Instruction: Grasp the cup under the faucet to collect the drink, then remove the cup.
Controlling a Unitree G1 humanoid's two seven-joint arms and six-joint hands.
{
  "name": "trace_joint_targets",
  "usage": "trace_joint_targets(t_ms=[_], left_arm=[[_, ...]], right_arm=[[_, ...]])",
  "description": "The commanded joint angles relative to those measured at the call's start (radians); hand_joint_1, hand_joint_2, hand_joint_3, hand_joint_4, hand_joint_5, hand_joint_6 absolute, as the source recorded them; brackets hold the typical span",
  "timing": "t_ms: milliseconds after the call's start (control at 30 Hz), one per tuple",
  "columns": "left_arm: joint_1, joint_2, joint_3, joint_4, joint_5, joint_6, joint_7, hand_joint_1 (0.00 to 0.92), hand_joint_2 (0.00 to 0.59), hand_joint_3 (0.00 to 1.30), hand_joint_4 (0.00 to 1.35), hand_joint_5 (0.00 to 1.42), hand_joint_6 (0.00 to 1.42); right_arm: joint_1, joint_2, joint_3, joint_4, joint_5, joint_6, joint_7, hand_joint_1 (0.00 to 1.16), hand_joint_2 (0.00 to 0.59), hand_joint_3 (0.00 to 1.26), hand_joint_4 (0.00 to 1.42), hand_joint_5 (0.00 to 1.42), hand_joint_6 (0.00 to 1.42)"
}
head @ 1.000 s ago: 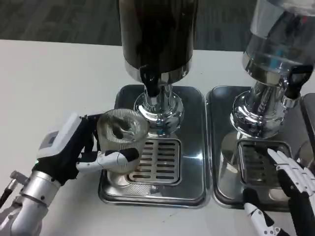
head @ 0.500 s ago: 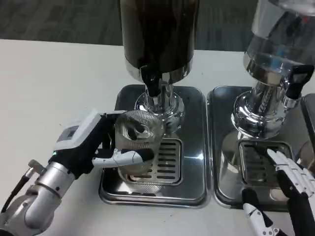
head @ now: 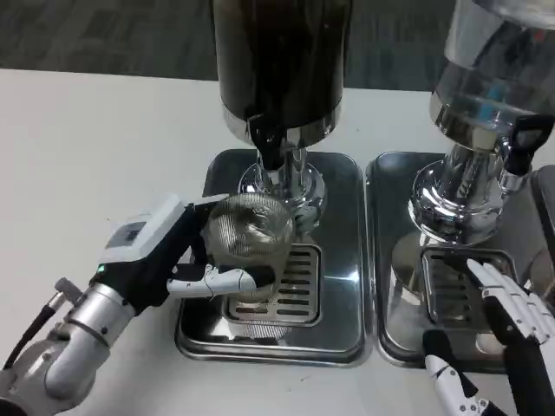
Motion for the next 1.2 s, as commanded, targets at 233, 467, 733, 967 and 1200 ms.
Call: trace_joint_targets(t_ms=[233,467,733,967,1200], left_arm=[[0.012,0.027,-0.043,-0.038,0.023,0.043,-0.076,0.094,0.043,0.10,0.01,0.08,0.09],[0.015,0.039,-0.068,-0.077,0.039,0.096,-0.105,0.053,0.032,0.02,0.00,0.00,0.00],[0.025,0.050,-0.075,-0.111,0.030,0.110,-0.115,0.002,0.015,0.00,0.00,0.00,0.00],[0.044,0.059,-0.054,-0.136,0.005,0.124,-0.111,0.000,0.012,0.00,0.00,0.00,0.00],[0.097,0.091,-0.001,-0.196,0.014,0.091,0.019,0.000,0.010,0.00,0.00,0.00,0.00]], right_arm=[[0.003,-0.012,-0.002,0.004,0.017,-0.007,0.012,0.32,0.398,0.17,0.13,0.13,0.11],[0.006,-0.012,-0.001,0.002,0.023,-0.007,0.019,0.32,0.398,0.17,0.13,0.13,0.11],[0.009,-0.013,-0.002,0.000,0.031,-0.004,0.027,0.32,0.398,0.17,0.13,0.13,0.11],[0.003,-0.012,-0.004,0.003,0.039,-0.007,0.030,0.32,0.398,0.17,0.13,0.14,0.11],[-0.035,-0.014,-0.002,0.031,0.051,-0.010,0.034,0.32,0.398,0.17,0.13,0.14,0.11]])
